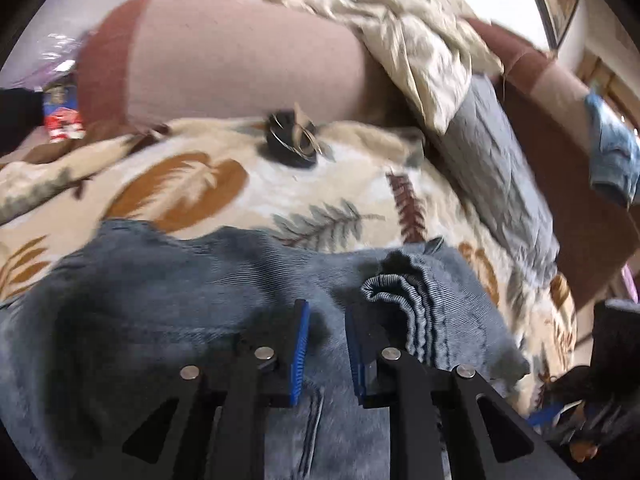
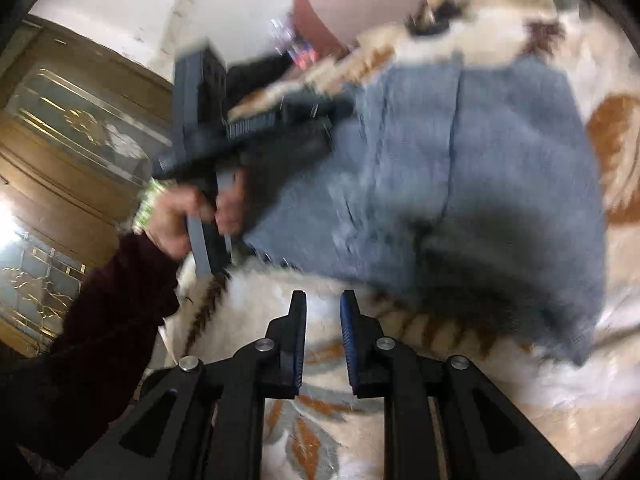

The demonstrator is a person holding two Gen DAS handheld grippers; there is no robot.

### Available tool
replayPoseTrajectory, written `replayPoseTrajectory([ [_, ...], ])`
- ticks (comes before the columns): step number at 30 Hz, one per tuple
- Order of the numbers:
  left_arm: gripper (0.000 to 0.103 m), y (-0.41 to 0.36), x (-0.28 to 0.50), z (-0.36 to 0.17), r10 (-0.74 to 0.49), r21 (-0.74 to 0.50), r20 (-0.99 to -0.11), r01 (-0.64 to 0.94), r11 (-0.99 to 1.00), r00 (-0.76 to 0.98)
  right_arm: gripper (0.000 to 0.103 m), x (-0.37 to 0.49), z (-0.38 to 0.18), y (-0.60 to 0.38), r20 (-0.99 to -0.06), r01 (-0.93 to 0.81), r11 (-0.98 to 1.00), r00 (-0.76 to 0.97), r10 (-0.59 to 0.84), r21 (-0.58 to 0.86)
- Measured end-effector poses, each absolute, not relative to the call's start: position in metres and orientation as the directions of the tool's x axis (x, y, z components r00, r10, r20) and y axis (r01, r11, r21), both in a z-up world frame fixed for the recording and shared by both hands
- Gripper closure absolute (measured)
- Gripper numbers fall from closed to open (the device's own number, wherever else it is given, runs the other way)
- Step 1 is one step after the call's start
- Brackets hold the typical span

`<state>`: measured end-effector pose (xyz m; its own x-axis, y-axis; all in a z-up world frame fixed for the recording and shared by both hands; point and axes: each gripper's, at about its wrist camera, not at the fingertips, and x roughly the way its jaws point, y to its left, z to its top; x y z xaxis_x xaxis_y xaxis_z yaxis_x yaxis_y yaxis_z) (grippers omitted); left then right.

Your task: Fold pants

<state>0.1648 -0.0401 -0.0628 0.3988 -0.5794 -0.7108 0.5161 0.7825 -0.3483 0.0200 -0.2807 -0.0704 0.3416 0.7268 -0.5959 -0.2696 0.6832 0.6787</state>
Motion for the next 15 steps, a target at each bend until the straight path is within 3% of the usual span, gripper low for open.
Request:
replayPoseTrajectory([
  [1, 0.081, -0.038, 0.157, -0.058, -0.583, -0.350, -0.702, 0.516, 0.782, 0.409, 0.072, 0.020, -0.065, -0.292, -0.572, -0.260, 0.678, 0.381, 0.727, 0.688],
  [3, 0.080, -0.041, 0.145, -0.054, -0.601, -0.366, -0.689, 0.521, 0.771, 0.406, 0.066, 0.023, -0.058, -0.313, -0.535, -0.222, 0.680, 0.469, 0.703, 0.699],
  [9, 0.071, -0.088, 0.093, -0.051, -0.627, -0.369, -0.660, 0.548, 0.750, 0.414, 0.064, 0.043, -0.067, -0.344, -0.575, -0.019, 0.721, 0.590, 0.567, 0.692],
  [13, 0.070, -0.122, 0.071, -0.082, -0.498, -0.274, -0.791, 0.524, 0.807, 0.354, 0.064, 0.061, -0.092, -0.335, -0.638, 0.036, 0.757, 0.565, 0.523, 0.653],
  [15, 0.071, -0.122, 0.064, -0.097, -0.468, -0.270, -0.818, 0.494, 0.826, 0.334, 0.064, 0.070, -0.110, -0.326, -0.716, 0.078, 0.793, 0.491, 0.497, 0.604],
])
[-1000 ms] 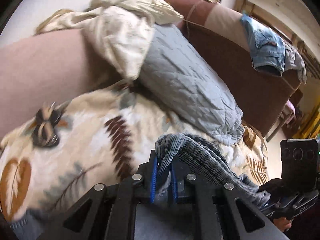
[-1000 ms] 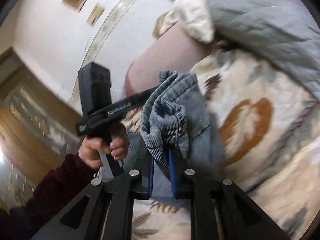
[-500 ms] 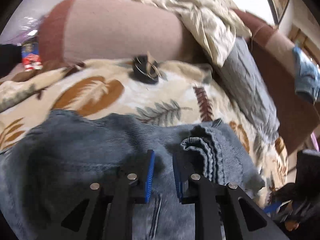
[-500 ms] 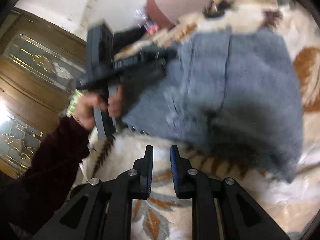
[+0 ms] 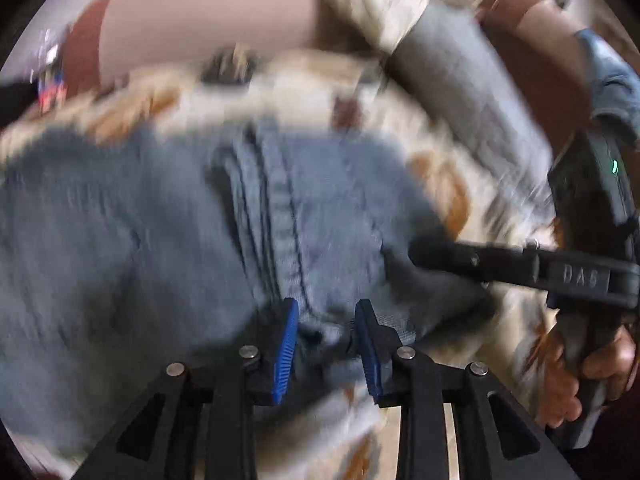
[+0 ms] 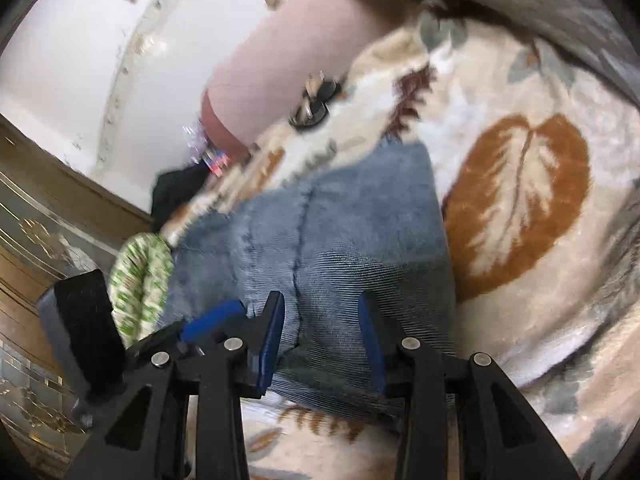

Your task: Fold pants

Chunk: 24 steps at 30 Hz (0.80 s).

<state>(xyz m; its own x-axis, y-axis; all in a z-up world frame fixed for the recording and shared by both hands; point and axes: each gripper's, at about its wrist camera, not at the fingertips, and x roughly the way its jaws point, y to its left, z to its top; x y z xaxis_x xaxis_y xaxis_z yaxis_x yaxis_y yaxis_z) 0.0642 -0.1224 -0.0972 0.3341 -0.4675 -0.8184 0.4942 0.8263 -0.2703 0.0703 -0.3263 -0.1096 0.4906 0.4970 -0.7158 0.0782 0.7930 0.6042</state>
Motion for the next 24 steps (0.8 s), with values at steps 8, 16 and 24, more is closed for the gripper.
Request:
replayPoseTrajectory([
  [8, 0.070, -0.065, 0.037, -0.073, -0.550, -0.361, -0.713, 0.445, 0.820, 0.436, 0.061, 0.069, -0.089, -0.327, -0.672, 0.071, 0.763, 0.532, 0.516, 0.642],
  [16, 0.070, 0.042, 0.032, -0.037, -0.343, -0.260, -0.616, 0.227, 0.938, 0.710, 0.059, 0.093, -0.071, -0.283, -0.664, -0.069, 0.841, 0.580, 0.472, 0.537],
  [24, 0.062, 0.149, 0.040, -0.051, -0.092, -0.243, -0.640, -0.087, 0.966, 0.763, 0.055, 0.140, -0.107, -0.224, -0.790, -0.011, 0.917, 0.504, 0.349, 0.398],
])
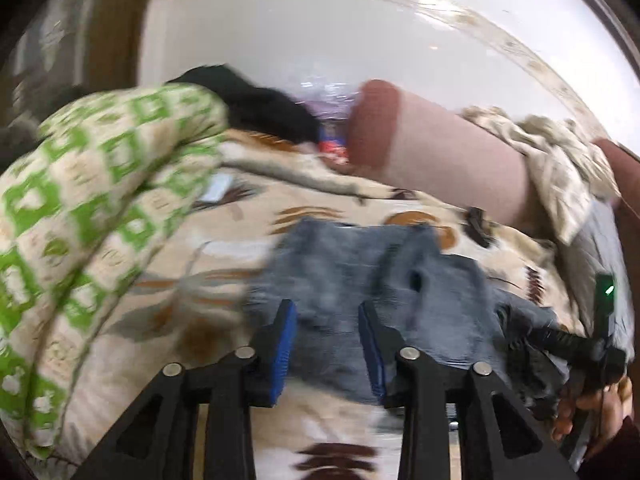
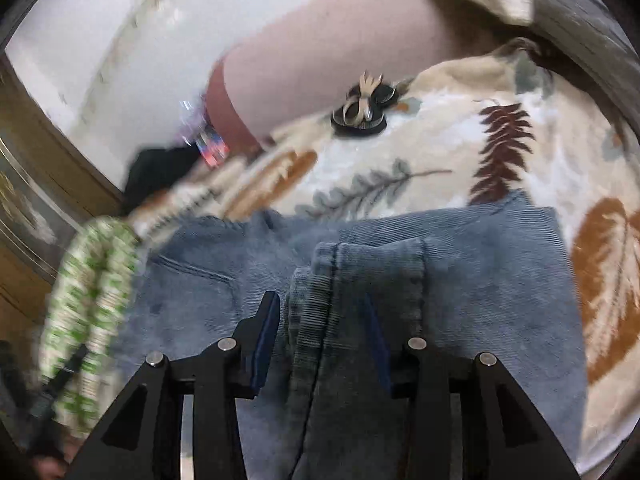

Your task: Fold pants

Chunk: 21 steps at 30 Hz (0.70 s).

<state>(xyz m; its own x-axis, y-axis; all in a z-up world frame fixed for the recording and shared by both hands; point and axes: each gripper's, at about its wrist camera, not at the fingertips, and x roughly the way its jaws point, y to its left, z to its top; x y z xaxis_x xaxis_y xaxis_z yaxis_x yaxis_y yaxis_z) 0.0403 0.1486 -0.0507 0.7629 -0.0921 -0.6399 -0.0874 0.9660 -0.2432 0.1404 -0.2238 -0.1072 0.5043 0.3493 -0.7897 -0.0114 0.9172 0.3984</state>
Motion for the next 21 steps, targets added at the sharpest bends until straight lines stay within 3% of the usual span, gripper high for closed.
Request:
replayPoseTrajectory([
  [2, 0.053, 0.165, 0.039, -0.060, -0.093, -0.269, -0.660, -0.119, 0.956, 0.746, 0.052, 0.142, -0.109, -0.216, -0.800, -0.010, 0.934, 0.514, 0.310, 0.356],
  [3, 0.051, 0.173, 0.038, -0.065, -0.101, -0.289, -0.668, -0.132, 0.948, 0.737, 0.045, 0.144, -0.105, -0.211, -0.811, -0.016, 0.938, 0.496, 0.309, 0.348],
  [6, 0.050, 0.183, 0.038, -0.077, -0.140, -0.344, -0.679, -0.144, 0.928, 0.721, 0.044, 0.151, -0.085, -0.202, -0.829, -0.009, 0.938, 0.464, 0.312, 0.348],
  [9, 0.048, 0.186, 0.038, -0.081, -0.165, -0.372, -0.681, -0.143, 0.917, 0.713, 0.044, 0.156, -0.047, -0.176, -0.786, -0.081, 0.922, 0.498, 0.366, 0.378],
  [14, 0.047, 0.186, 0.050, -0.081, -0.223, -0.446, -0.663, -0.138, 0.884, 0.715, 0.043, 0.181, -0.013, -0.090, -0.745, -0.226, 0.842, 0.392, 0.540, 0.491],
  [21, 0.047, 0.189, 0.070, -0.093, -0.271, -0.512, -0.657, -0.153, 0.845, 0.703, 0.038, 0.233, -0.021, 0.025, -0.844, -0.270, 0.867, 0.235, 0.481, 0.419],
])
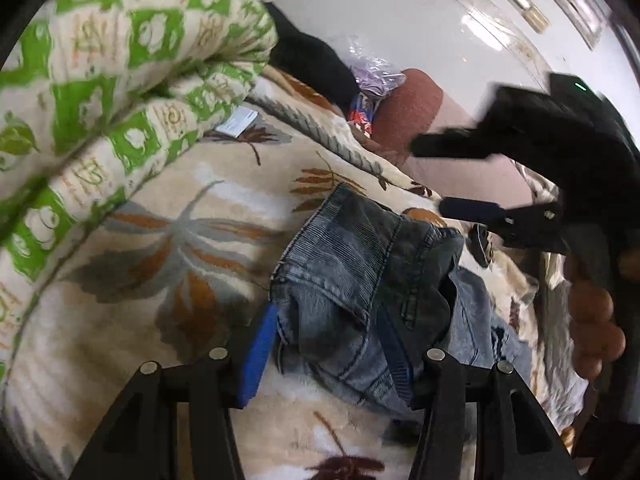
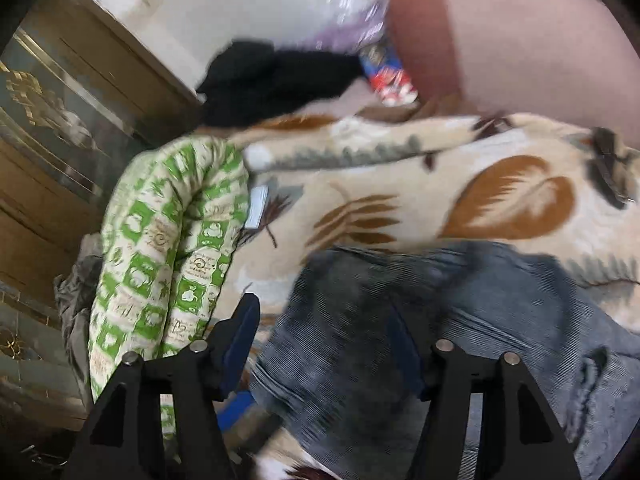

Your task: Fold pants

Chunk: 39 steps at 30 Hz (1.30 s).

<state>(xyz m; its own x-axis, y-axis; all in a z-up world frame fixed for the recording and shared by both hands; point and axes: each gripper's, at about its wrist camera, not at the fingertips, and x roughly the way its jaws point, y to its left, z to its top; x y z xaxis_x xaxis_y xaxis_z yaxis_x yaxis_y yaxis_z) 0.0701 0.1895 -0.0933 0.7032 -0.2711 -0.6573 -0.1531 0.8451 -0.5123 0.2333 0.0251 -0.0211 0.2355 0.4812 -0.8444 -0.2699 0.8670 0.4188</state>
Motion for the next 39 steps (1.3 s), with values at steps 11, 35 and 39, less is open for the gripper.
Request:
replayPoseTrajectory([
  [11, 0.070, 0.191, 0.081, -0.111, -0.354, -0.594, -0.654, -0.164, 0.788, 0.668, 0.038, 0.273, -0.087, 0.105, -0.974, -0.324, 0.941, 0.164, 0.158, 0.098],
  [35, 0.082, 0.114, 0.061, -0.045, -0.574, -0.567, -0.397, 0.301, 0.767, 0.716, 0.088, 0.221, -0.001, -0.049, -0.808, -0.277, 0.895, 0.395, 0.438, 0.350],
  [39, 0.082, 0.064, 0.055, -0.033, -0.643, -0.540, -0.368, 0.409, 0.736, 0.671, 0.088, 0.206, 0.014, -0.109, -0.763, -0.237, 0.890, 0.458, 0.457, 0.390],
])
